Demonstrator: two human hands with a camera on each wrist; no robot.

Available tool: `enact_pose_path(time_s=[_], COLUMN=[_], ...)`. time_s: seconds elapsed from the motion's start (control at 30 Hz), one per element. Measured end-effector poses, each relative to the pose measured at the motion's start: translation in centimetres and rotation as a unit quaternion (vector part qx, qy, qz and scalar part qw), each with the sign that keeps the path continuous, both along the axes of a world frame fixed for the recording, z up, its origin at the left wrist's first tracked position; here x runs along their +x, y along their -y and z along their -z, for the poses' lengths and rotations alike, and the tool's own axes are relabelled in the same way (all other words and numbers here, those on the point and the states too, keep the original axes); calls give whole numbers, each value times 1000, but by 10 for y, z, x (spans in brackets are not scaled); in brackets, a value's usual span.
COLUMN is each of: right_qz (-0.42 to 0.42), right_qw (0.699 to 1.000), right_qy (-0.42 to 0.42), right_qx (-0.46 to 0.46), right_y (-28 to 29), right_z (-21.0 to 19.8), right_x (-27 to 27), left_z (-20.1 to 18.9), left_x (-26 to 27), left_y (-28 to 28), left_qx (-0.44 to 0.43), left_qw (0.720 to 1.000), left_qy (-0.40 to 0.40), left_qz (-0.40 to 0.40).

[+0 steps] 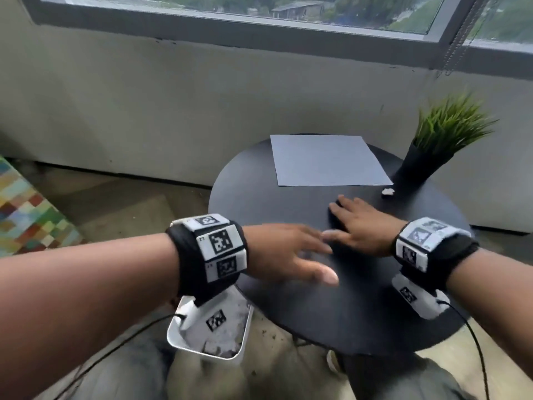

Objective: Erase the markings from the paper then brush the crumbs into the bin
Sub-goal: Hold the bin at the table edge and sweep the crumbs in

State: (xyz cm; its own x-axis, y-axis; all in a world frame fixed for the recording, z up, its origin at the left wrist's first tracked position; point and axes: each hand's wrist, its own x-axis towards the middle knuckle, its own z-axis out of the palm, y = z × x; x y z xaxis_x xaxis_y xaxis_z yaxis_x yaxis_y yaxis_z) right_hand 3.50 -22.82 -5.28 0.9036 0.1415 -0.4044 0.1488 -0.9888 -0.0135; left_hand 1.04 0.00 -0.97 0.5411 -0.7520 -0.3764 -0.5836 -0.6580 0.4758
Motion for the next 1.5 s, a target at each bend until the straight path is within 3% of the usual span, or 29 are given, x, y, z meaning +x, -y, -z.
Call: enact_pose_path(time_s=[0.1,0.2,0.3,0.4,0.47,0.53,0.6,0.63,0.7,0.73,0.77,0.83,0.9,0.93,1.0,1.07,1.17,1.23,1.3,1.37,1.4,1.43,1.5], right_qz=[-132,-261,-166,-26,17,8,-58,-114,-203,-207,-181,-74,66,126,163,129,-1,-72,-44,85,166,245,362], right_qw=[990,959,961,992,999,999,997,992,977,973,972,973,980,983,986,991,998,988,969,951,936,915,861], right_qy=[-34,-45,45,74,30,-19,-38,-40,-56,-70,-72,7,75,67,12,-26,-54,-69,-38,56,106,141,179], right_qx=[-38,104,218,103,15,-27,-31,-30,16,69,134,218,171,113,28,7,36,118,239,292,292,288,309], right_y=[-35,-46,-31,-8,-5,-17,-36,-44,-46,-43,-36,-8,27,40,45,25,-22,-33,-22,1,16,30,49], right_z=[-10,-33,-41,-25,-12,-3,-3,-9,-22,-30,-37,-41,-33,-27,-12,-2,-8,-26,-40,-46,-46,-44,-32], right_x=[-37,-47,-16,29,38,21,-14,-33,-56,-61,-61,-51,-36,-32,-37,-64,-118,-136,-138,-134,-131,-131,-135], left_z=[22,41,46,36,24,19,20,24,30,32,33,30,24,20,16,18,28,31,27,21,20,27,43], left_x=[45,65,41,10,7,17,37,49,66,68,66,48,23,13,3,7,12,10,3,-7,-13,-15,-23], left_y=[-30,-49,-39,-20,-16,-17,-18,-18,-17,-16,-15,-9,0,5,16,25,27,21,9,-9,-20,-35,-65], left_qx=[110,177,191,139,6,-129,-164,-138,11,81,127,145,99,70,3,-12,85,113,40,-100,-184,-266,-416], left_qw=[976,953,967,986,993,986,983,984,989,986,983,983,985,983,984,990,989,988,997,994,979,953,860], left_qy=[103,109,95,83,36,7,74,113,129,124,122,108,78,63,61,101,113,104,65,30,35,51,95], left_qz=[-155,-221,-139,23,113,108,41,-1,-74,-79,-59,21,118,155,168,99,-36,-25,3,-40,-80,-135,-280])
